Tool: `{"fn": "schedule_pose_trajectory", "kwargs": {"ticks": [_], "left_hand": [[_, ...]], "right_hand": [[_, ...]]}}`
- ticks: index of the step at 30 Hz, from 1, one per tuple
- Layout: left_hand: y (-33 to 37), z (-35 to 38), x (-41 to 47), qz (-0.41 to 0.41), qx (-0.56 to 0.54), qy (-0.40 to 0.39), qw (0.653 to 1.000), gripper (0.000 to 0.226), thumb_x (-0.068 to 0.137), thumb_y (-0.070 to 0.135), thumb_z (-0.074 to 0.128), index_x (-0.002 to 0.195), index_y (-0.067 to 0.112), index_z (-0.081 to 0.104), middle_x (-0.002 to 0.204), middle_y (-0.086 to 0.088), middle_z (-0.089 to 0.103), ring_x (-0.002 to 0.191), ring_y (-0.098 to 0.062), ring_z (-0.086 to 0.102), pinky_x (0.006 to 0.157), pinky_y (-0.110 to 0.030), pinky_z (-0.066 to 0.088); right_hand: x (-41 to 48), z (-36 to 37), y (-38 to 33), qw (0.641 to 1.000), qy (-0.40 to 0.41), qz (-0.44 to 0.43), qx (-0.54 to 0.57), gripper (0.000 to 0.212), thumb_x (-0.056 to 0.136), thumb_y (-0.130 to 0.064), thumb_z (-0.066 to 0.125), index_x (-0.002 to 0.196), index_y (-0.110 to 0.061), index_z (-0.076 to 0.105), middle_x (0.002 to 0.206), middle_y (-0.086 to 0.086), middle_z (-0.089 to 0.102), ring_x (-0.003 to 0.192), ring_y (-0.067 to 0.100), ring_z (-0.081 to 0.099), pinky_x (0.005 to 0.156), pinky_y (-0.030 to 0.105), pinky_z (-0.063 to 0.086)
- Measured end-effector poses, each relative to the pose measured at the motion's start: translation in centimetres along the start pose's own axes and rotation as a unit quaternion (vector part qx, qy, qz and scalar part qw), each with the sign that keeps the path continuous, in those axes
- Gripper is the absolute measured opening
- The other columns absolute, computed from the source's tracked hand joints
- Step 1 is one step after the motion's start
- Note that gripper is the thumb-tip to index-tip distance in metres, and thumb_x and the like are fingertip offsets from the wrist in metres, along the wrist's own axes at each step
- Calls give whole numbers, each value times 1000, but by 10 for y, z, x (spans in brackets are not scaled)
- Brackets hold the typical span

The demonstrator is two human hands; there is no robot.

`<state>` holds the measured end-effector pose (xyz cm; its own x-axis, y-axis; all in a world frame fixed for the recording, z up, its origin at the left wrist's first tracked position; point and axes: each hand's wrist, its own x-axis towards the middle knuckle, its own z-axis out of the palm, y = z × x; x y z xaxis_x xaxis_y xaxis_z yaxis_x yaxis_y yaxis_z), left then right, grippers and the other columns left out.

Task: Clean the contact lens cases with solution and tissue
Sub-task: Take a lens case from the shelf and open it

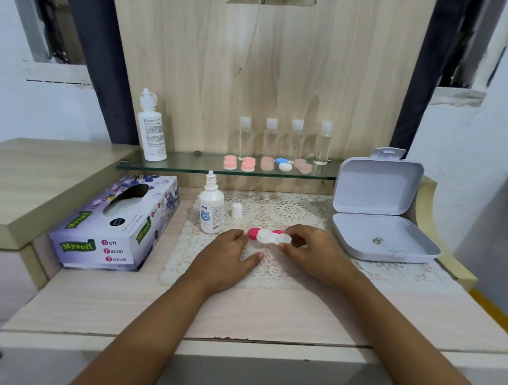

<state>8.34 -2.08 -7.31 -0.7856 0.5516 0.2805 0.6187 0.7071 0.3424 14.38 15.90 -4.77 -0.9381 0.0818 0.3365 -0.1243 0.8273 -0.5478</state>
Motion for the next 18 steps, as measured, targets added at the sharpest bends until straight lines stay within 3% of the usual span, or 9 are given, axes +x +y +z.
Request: {"fn": "schedule_pose_trajectory", "kwargs": {"ticks": [2,10,15,18], "left_hand": [[1,-1,0,-9,11,-10,1000,58,93,50,42,137,12,42,145,-1,36,134,-15,31,106,-25,28],[4,-5,-2,-18,12,-20,1000,59,94,49,40,140,13,39,150,0,31,137,-14,27,107,-23,24],[6,-6,-3,-18,11,-21,1000,58,94,49,41,139,13,41,148,0,32,136,-14,29,107,-24,26],[7,-6,-3,-15,13,-19,1000,57,94,49,40,139,12,41,148,0,34,135,-15,30,105,-23,26]], "right_hand": [[3,-6,1,1000,10,14,2,25,86,-30,63,108,-19,65,92,-3,66,90,14,61,76,23,48],[0,-61,22,993,102,51,-27,29,83,-25,67,108,-10,64,85,-1,62,83,15,59,66,16,37],[-9,-90,62,978,152,73,-126,26,80,-17,69,101,-3,63,89,13,66,84,29,61,74,34,45],[-14,-97,80,972,143,64,-172,25,81,-13,67,102,-1,61,91,18,62,82,35,58,70,37,43]]}}
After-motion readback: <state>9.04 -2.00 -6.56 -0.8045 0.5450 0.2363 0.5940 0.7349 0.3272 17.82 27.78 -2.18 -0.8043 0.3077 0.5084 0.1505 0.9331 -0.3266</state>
